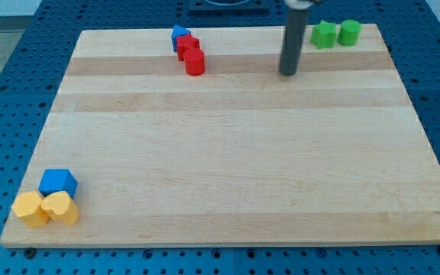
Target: Push the red circle into the green star
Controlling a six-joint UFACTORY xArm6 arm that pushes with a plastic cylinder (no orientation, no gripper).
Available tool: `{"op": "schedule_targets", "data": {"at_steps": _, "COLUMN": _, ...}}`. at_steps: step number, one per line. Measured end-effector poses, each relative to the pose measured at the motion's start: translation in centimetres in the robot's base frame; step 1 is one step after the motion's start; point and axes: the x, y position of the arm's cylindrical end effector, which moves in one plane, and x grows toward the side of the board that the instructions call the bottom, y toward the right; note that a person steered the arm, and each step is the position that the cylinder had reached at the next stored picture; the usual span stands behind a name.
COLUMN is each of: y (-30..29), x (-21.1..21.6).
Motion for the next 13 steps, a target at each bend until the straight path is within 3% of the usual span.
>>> {"op": "schedule_targets", "data": {"at_steps": 2, "y": -18.5, "x": 2.6}}
{"op": "schedule_targets", "data": {"at_steps": 3, "y": -23.3, "x": -0.5}}
{"op": "schedule_targets", "data": {"at_steps": 5, "y": -16.8, "x": -4.2}}
{"op": "schedule_targets", "data": {"at_steps": 7, "y": -8.6, "x": -4.2}}
{"op": "schedule_targets", "data": {"at_steps": 10, "y": -2.3, "x": -9.3}}
{"op": "schedule_targets", "data": {"at_steps": 12, "y": -4.4, "x": -2.5}}
{"op": "schedule_targets", "data": {"at_steps": 13, "y": -1.6, "x": -3.0}}
